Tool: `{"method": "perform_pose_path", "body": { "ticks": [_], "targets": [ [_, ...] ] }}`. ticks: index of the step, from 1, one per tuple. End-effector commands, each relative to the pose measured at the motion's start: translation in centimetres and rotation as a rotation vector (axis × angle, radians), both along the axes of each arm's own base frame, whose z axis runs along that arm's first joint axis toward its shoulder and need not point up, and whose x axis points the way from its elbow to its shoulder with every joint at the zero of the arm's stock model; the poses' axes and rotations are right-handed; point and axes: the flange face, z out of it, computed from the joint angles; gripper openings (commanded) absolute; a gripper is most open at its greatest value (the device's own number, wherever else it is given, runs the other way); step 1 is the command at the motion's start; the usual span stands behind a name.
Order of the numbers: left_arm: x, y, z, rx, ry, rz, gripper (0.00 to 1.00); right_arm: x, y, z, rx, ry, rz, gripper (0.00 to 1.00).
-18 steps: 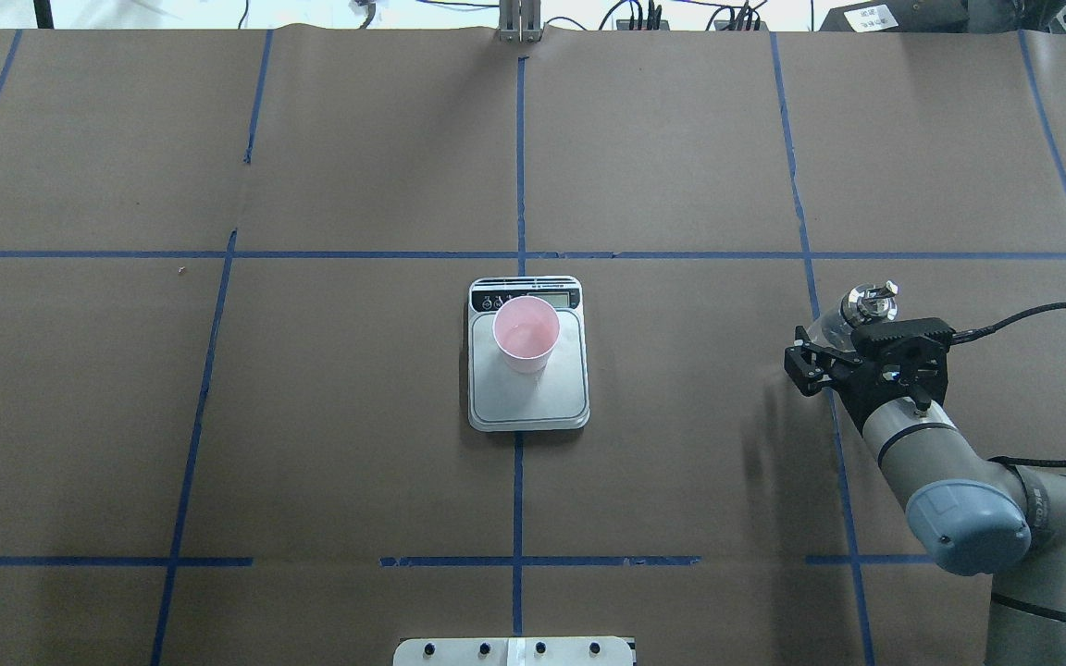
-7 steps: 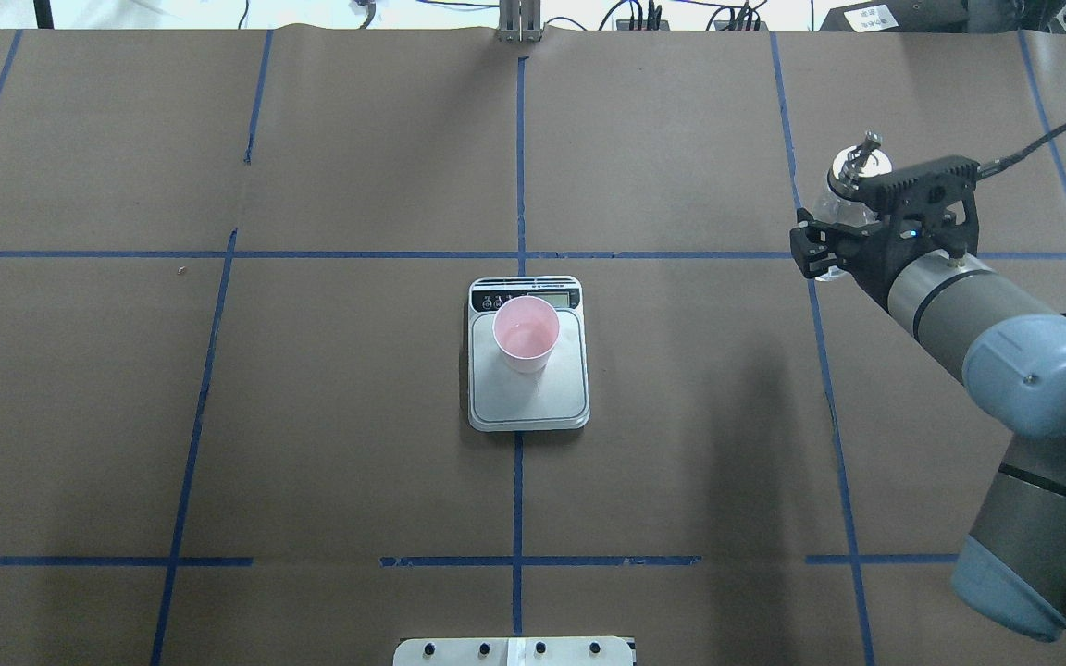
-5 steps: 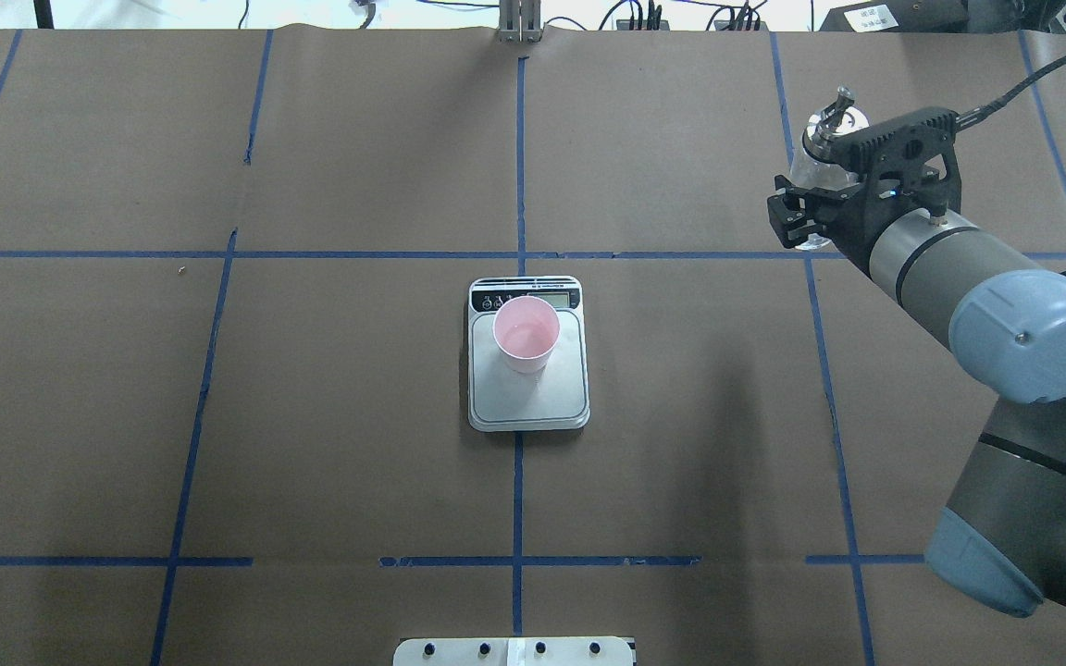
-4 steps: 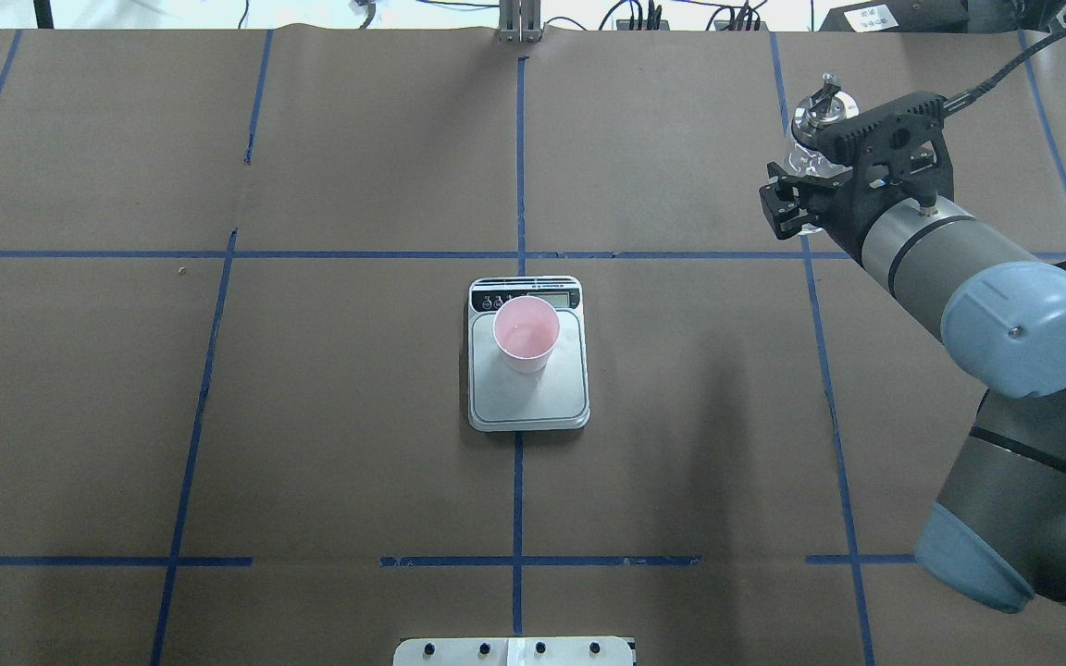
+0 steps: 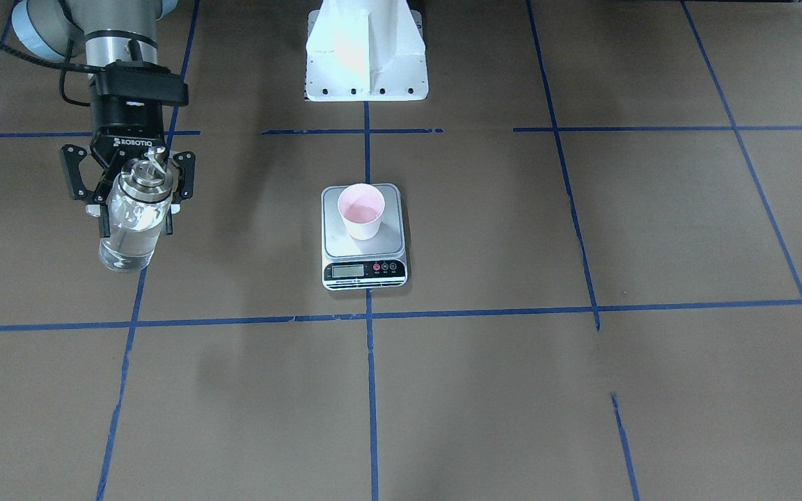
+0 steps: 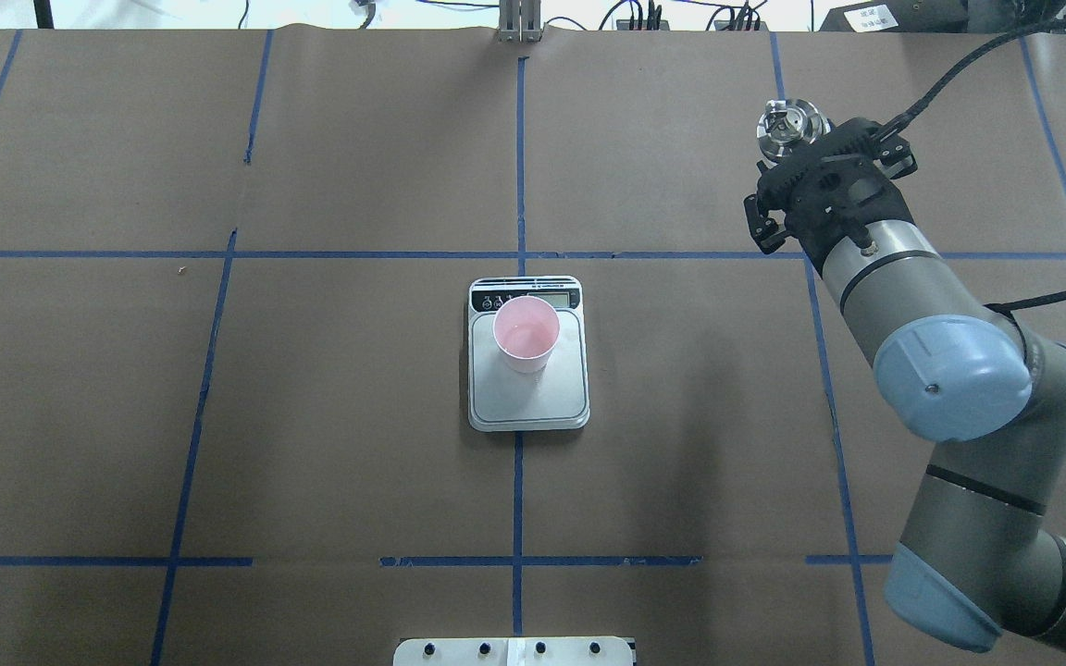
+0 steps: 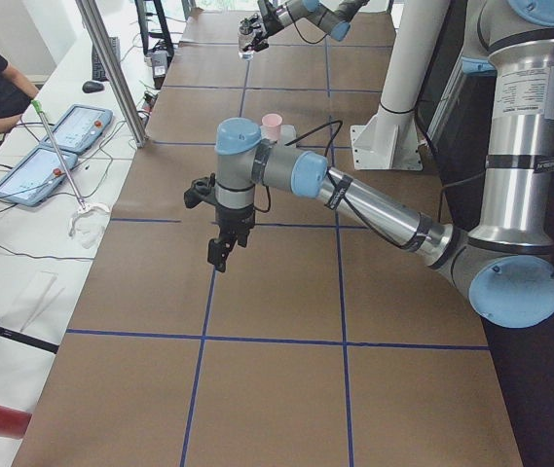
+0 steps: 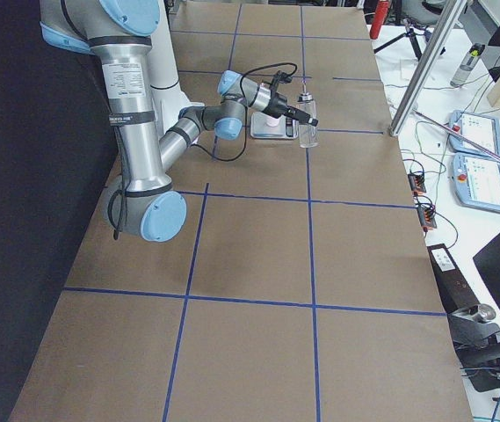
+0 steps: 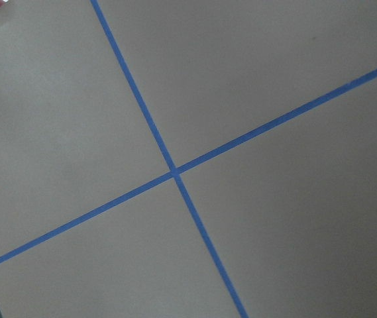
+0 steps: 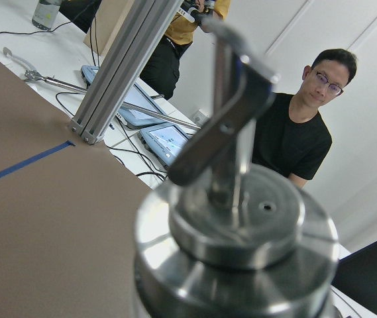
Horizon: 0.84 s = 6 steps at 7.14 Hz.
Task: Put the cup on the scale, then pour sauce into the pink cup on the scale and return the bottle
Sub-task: 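Grasp the glass bottle with the right gripper and lift it, then carry the bottle with the right gripper over the pink cup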
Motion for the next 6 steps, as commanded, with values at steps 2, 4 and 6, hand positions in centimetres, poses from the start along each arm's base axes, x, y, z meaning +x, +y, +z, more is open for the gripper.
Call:
{"method": "perform_pose_path", "body": {
  "ticks": [2,4,6],
  "targets": [
    [-1.0,0.4,8.6,0.059,0.053,-0.004,1.00,-5.7,4.9,0.7,0.125,0.259,0.083,0.00],
    [-1.0,0.3,8.6,0.081,0.051,0.005,1.00,-9.1,7.3,2.3,0.164,0.335,0.105,0.00],
    [-1.1,-0.1,6.9,0.116,0.046,0.005,1.00,-12.2,8.7,4.0,0.187,0.394,0.112,0.00]
  ]
}}
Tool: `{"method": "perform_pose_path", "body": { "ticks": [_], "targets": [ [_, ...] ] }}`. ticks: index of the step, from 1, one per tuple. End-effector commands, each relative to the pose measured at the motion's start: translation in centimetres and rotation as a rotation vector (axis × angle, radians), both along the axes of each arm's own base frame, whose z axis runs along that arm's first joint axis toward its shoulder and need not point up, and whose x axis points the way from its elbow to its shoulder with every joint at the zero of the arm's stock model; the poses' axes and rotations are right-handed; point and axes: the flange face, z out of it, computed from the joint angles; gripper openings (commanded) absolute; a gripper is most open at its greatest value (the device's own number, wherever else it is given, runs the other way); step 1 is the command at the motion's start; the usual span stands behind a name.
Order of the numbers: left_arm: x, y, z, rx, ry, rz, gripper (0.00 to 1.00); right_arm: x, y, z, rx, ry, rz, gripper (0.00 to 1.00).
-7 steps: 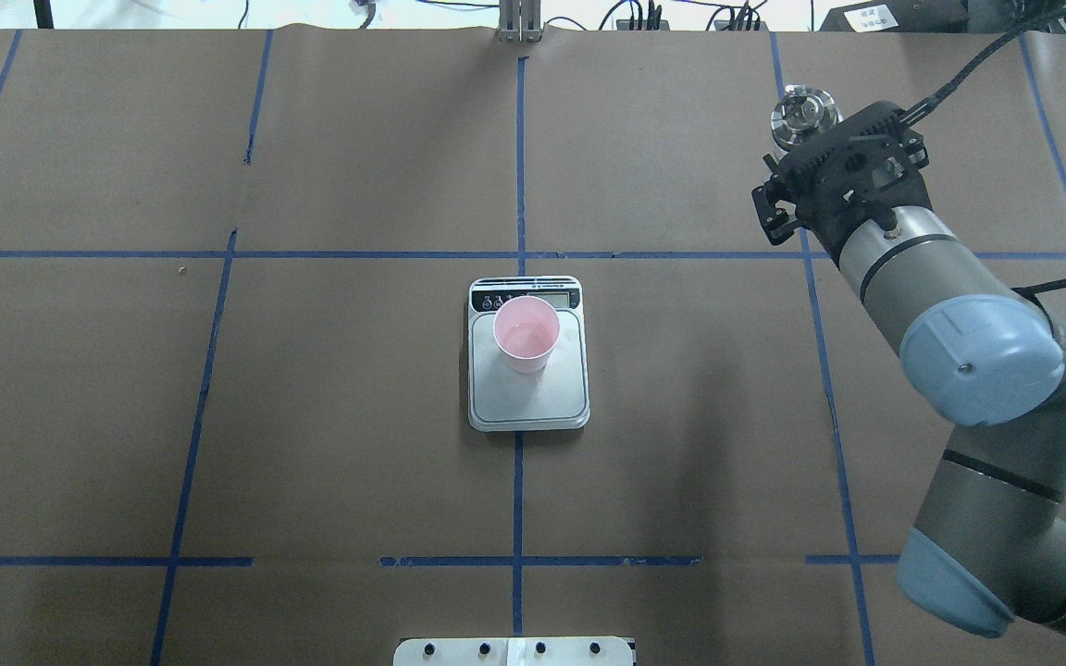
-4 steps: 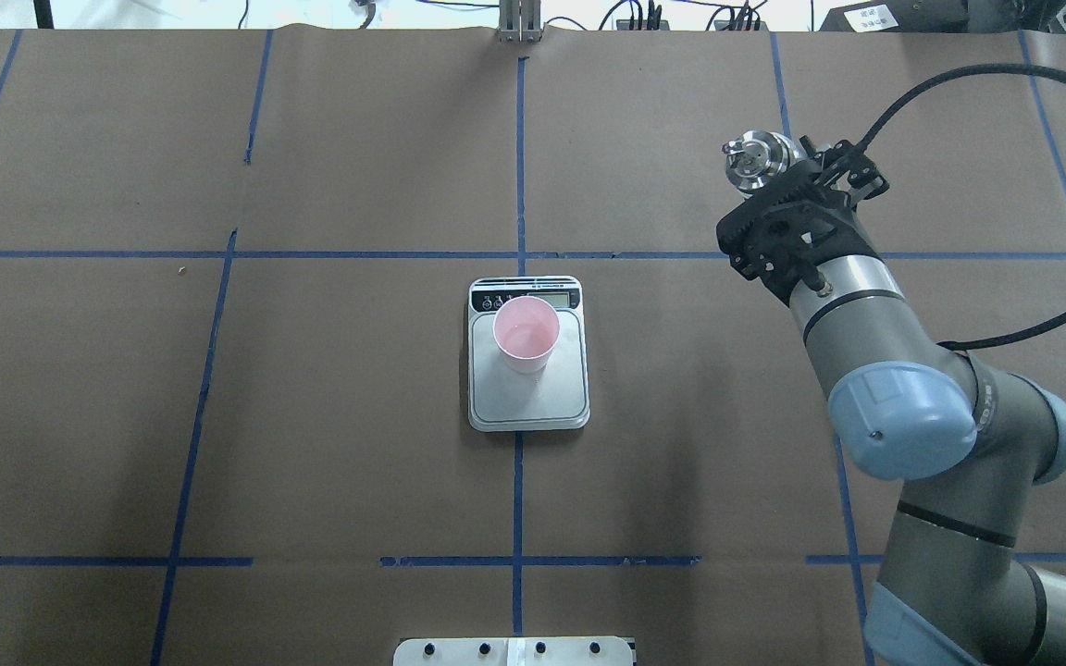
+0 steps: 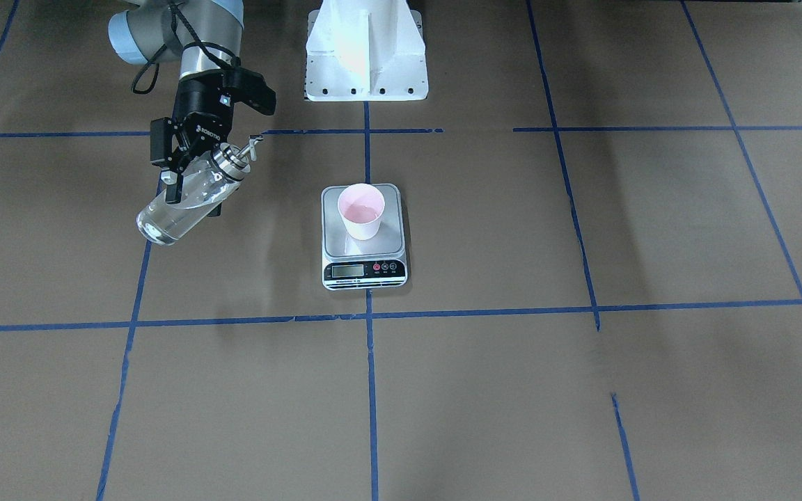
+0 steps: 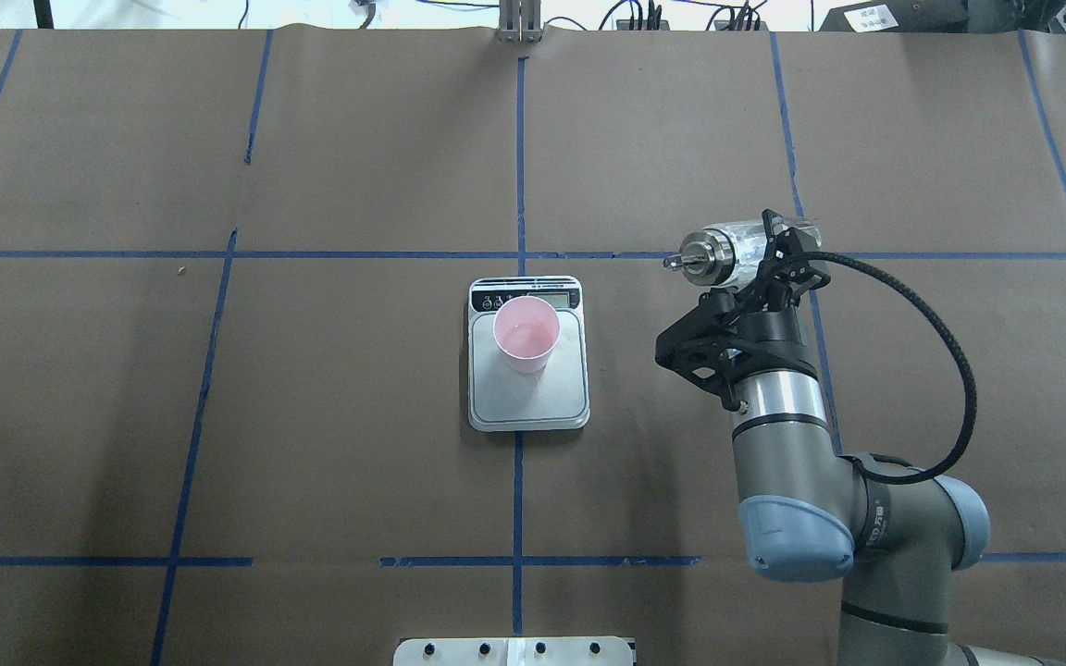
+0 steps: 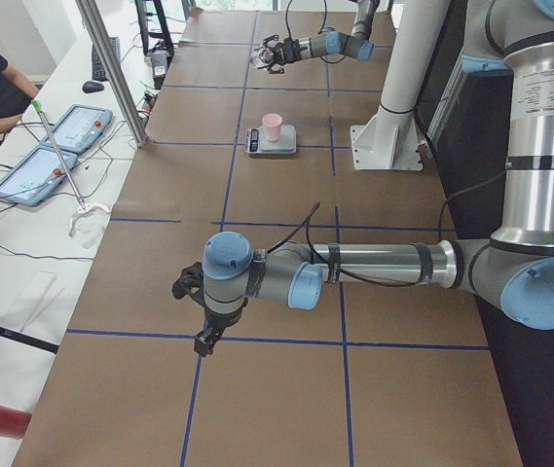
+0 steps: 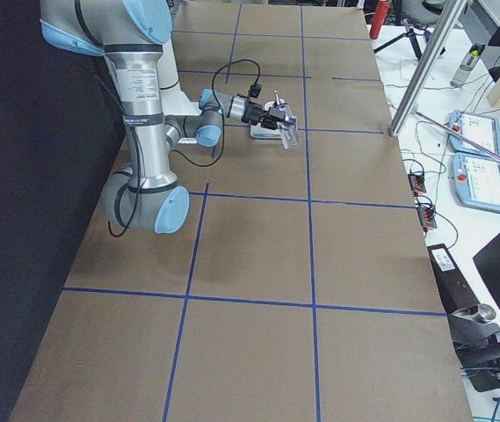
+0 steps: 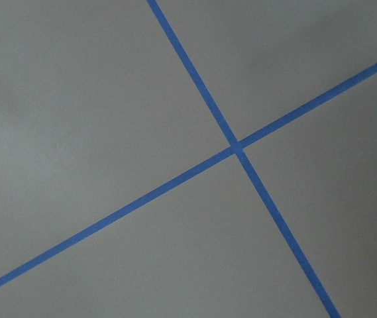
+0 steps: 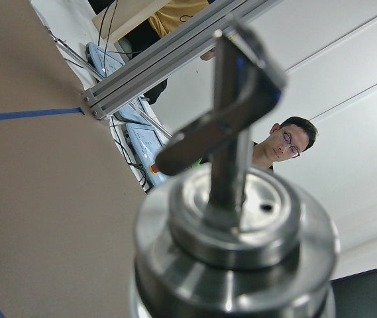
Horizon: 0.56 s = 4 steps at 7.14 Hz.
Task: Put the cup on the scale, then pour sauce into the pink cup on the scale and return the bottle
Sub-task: 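Carry the bottle with the right gripper over the pink cup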
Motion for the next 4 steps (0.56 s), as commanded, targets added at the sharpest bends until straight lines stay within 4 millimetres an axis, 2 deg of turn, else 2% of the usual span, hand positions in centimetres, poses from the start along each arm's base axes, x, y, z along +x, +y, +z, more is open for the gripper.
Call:
{"method": "perform_pose_path", "body": {
  "ticks": [1,2,3,4],
  "targets": [
    [0.0,-0.1,-0.7,0.017,-0.004,-0.001,1.00,-3.5,1.3,0.3,0.024,0.081,0.012,0.00],
    [-0.1,-0.1,-0.7,0.017,-0.004,-0.002,1.00,-5.9,1.3,-2.2,0.024,0.097,0.007,0.00],
    [-0.2,-0.1,-0.8,0.019,-0.004,-0.003,1.00,-8.5,0.7,-3.1,0.025,0.138,0.017,0.00],
    [-0.6,-0.2,-0.9,0.022,-0.004,-0.010,1.00,-9.3,0.6,-2.1,0.029,0.179,0.026,0.00]
  ]
}}
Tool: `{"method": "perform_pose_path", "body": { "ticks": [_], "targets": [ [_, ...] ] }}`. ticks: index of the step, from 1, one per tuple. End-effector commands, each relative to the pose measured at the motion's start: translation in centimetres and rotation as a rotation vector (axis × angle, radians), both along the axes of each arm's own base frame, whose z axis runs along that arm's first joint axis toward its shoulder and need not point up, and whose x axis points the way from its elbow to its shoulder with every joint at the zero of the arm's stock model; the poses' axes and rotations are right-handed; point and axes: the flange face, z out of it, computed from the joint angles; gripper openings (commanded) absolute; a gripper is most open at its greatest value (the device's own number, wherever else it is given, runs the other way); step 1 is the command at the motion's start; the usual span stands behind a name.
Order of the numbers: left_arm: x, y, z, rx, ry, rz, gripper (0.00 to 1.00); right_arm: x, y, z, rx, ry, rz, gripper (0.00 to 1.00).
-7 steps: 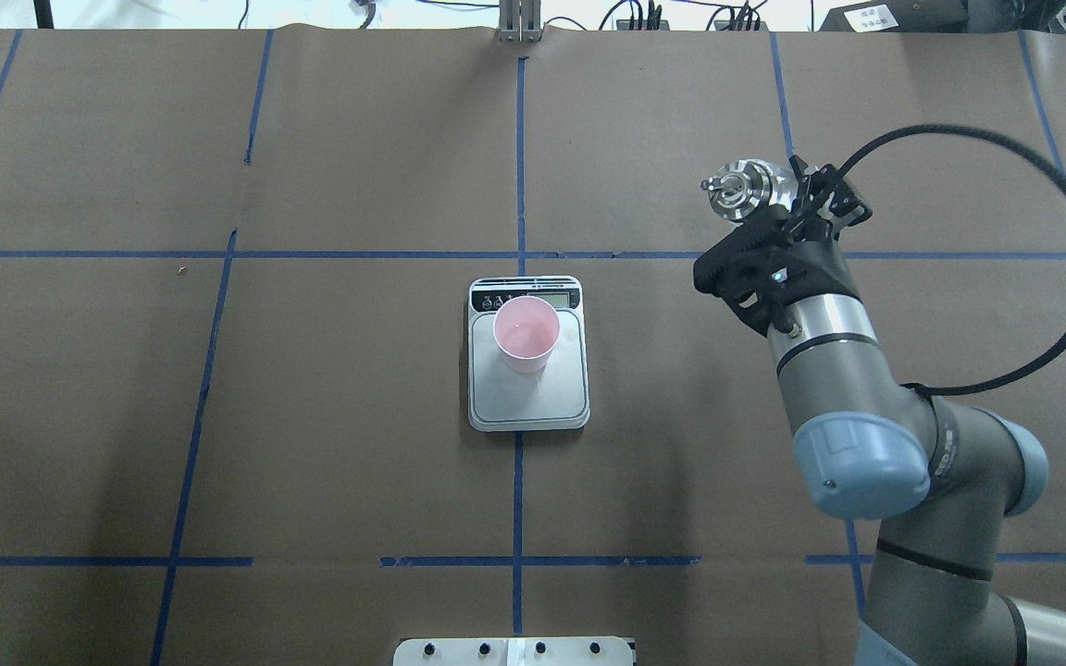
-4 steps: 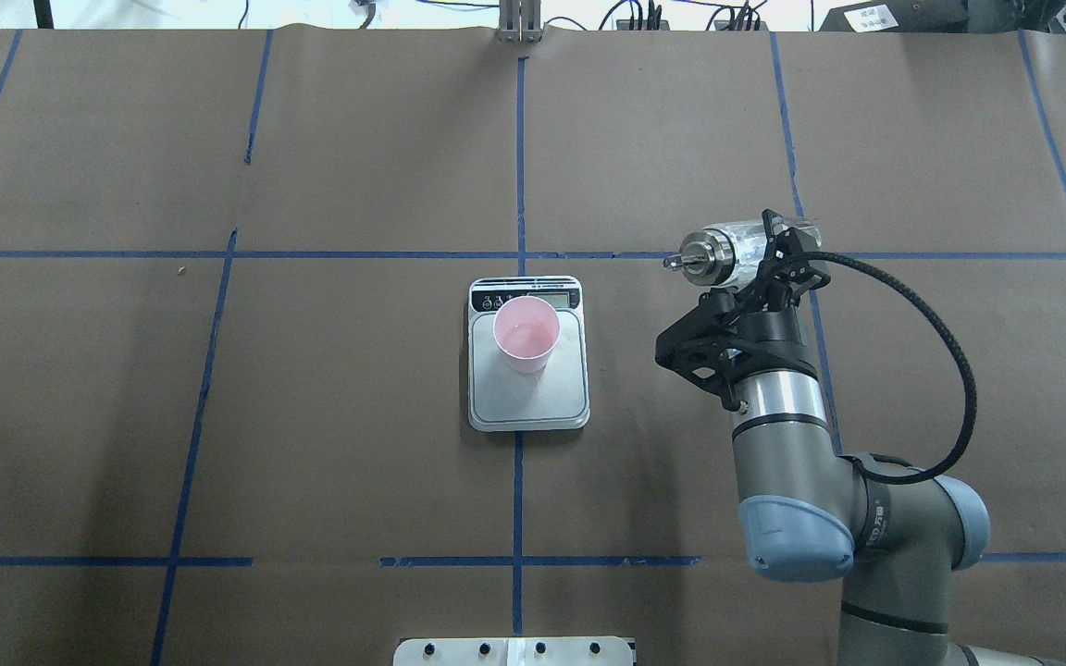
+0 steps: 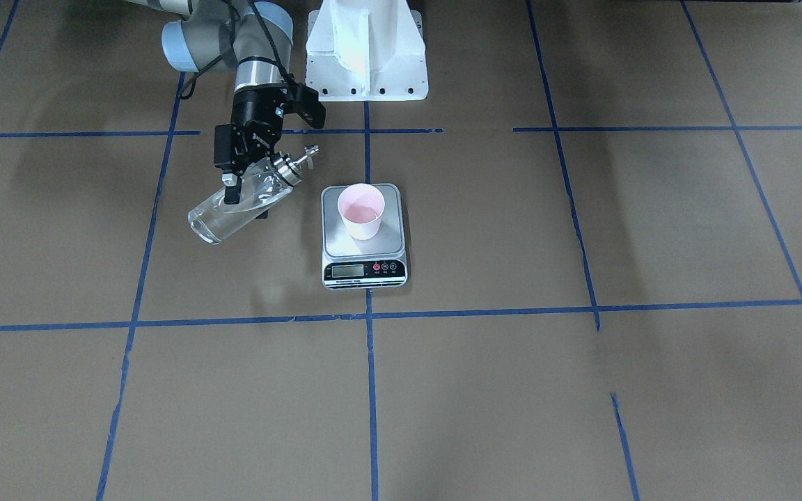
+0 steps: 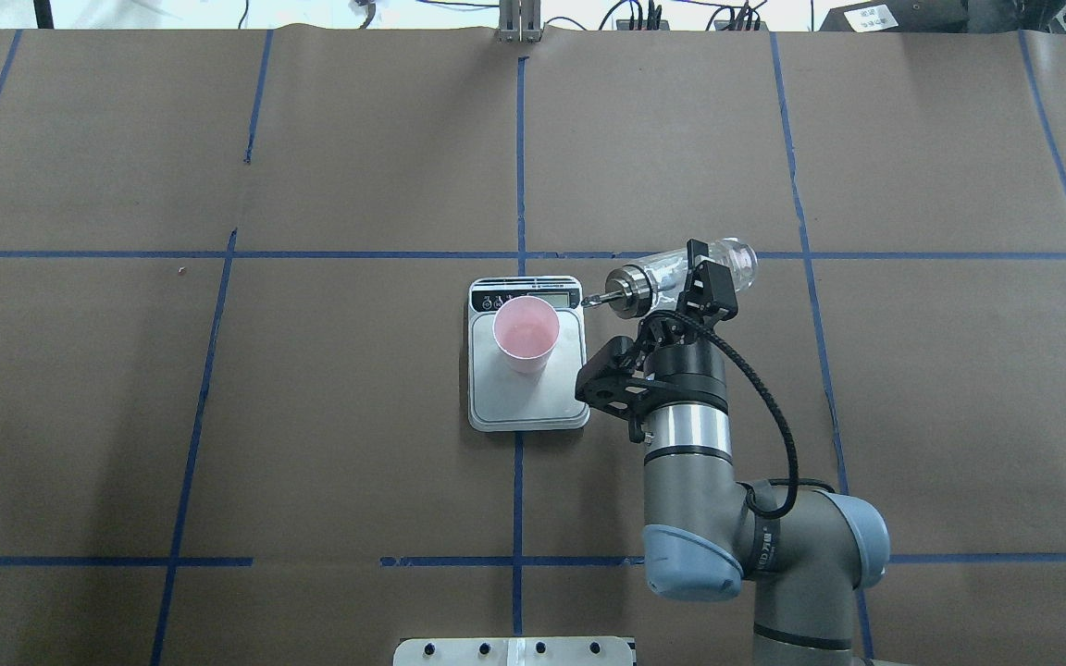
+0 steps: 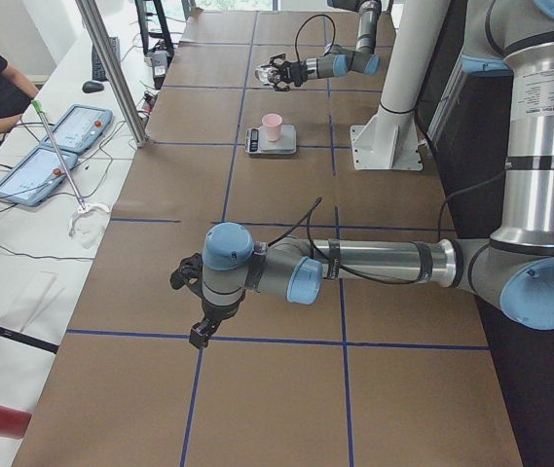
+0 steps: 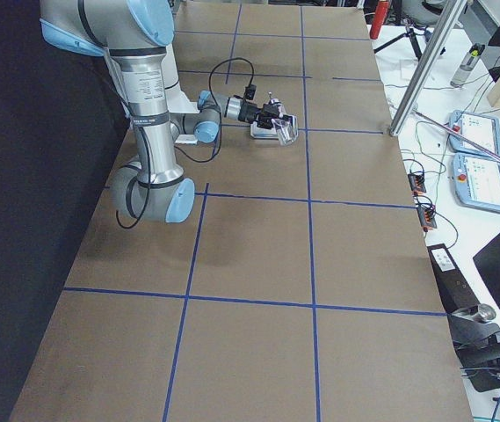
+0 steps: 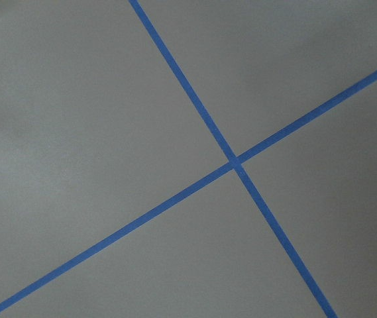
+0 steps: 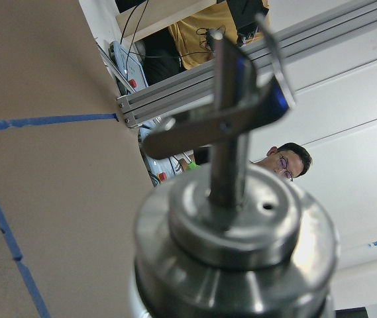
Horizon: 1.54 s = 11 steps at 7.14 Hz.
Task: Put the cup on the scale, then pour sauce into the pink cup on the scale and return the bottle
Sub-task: 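Carry the bottle with the right gripper over the pink cup, then tilt the bottle spout down into the pink cup with the right gripper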
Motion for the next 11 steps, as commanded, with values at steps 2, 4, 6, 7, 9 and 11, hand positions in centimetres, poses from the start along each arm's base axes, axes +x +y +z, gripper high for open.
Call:
{"method": "perform_pose_path", "body": {
  "ticks": [2,4,6,7,9,11],
  "targets": [
    [-0.5,0.0,-0.1,0.002,0.000,-0.012,1.00,-1.4,-0.4,-0.3,0.039,0.226,0.014,0.00],
    [-0.6,0.1,-0.1,0.003,-0.002,-0.010,1.00,-1.0,-1.0,-0.4,0.055,0.347,0.026,0.00],
    [-0.6,0.1,-0.1,0.004,-0.002,-0.009,1.00,-0.7,-1.1,-1.2,0.077,0.493,0.039,0.00],
    [-0.6,0.1,0.0,0.016,-0.009,0.008,1.00,-0.7,-1.4,-1.8,0.077,0.517,0.038,0.00],
    [-0.6,0.1,0.0,0.018,-0.009,0.011,1.00,-0.5,-1.8,-1.5,0.080,0.578,0.051,0.00],
    [-0.6,0.1,0.0,0.021,-0.010,0.012,1.00,-0.8,-2.0,-0.9,0.083,0.620,0.064,0.00]
  ]
}}
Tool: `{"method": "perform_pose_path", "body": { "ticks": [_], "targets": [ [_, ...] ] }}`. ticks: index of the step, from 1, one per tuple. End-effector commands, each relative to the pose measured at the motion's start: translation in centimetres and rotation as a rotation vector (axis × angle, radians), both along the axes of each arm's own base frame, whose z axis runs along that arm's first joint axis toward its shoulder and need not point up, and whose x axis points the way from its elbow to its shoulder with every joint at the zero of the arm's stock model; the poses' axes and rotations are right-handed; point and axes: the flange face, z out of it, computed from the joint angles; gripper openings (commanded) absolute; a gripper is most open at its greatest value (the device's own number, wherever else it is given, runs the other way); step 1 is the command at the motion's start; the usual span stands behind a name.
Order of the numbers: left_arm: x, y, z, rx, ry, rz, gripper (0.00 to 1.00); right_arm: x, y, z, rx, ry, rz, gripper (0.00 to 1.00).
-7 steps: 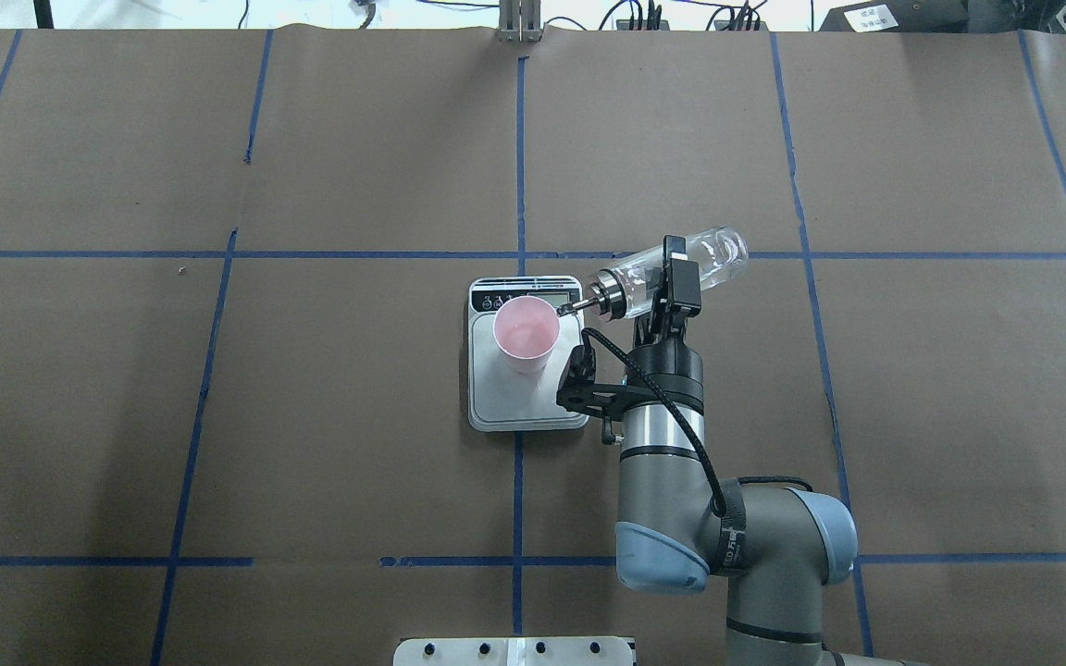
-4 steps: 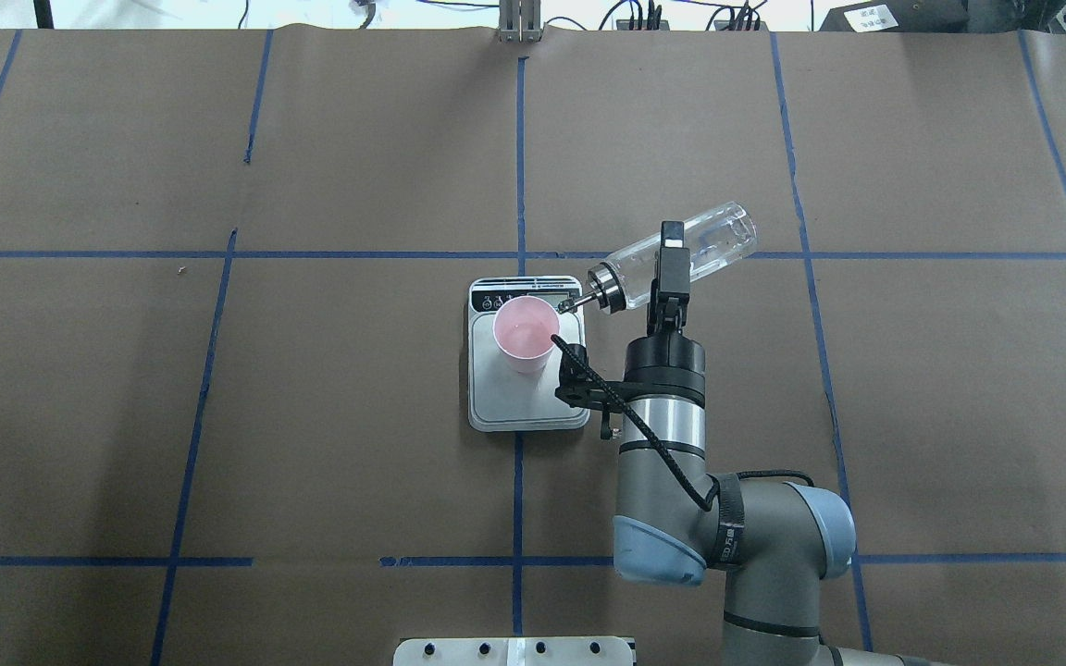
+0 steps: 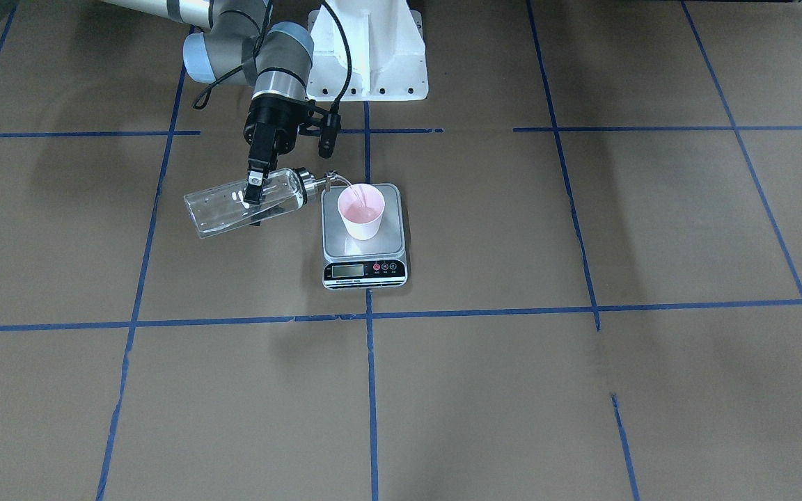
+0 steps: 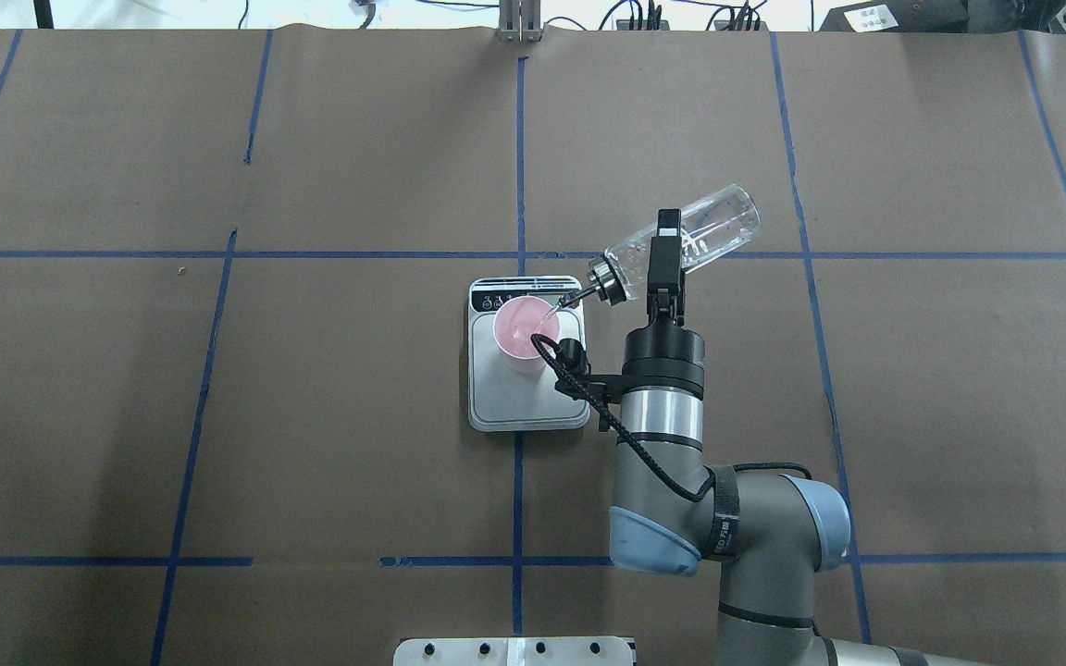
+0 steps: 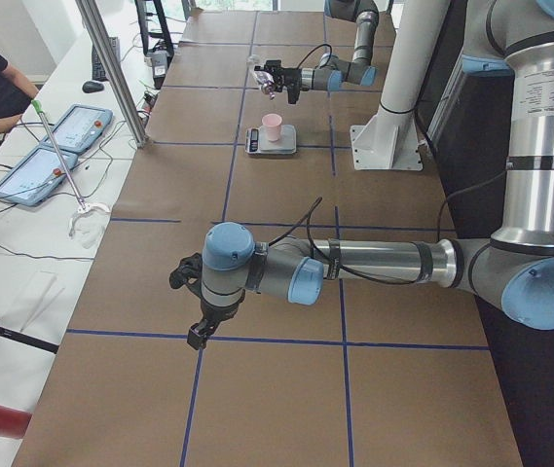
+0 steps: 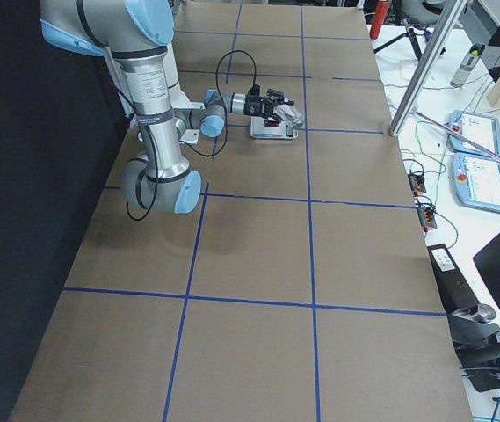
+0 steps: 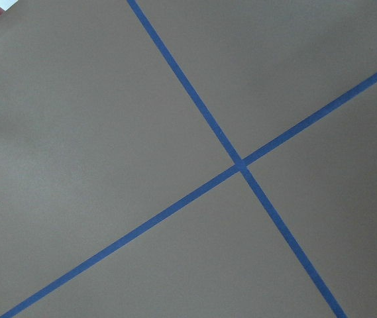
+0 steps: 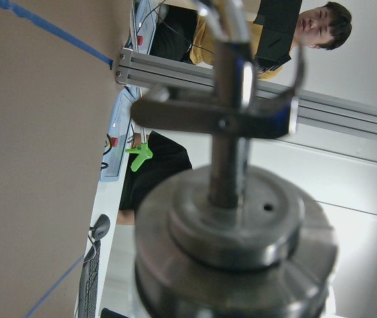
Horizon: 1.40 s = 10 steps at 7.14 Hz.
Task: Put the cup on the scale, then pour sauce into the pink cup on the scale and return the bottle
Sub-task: 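Tilt the bottle spout down into the pink cup with the right gripper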
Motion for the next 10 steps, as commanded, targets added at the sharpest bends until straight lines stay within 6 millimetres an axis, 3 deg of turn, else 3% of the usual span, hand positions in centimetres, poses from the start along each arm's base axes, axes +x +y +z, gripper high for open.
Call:
{"method": "perform_pose_path", "body": {
  "ticks": [1,5,7,10],
  "targets": [
    [0.0,-0.1,-0.1,0.003,0.000,0.001,1.00,0.1,-0.2,0.0,0.008,0.079,0.015,0.00],
    [0.0,-0.2,-0.3,0.006,0.000,0.001,1.00,0.3,-0.3,-0.4,0.016,0.162,0.028,0.00],
    [-0.2,-0.5,-0.7,0.015,-0.001,-0.001,1.00,0.1,-0.4,-2.5,0.023,0.077,0.026,0.00],
    [-0.8,-0.5,-1.3,0.033,-0.005,-0.007,1.00,-0.2,-0.5,-2.1,0.009,-0.037,0.007,0.00]
  ]
}}
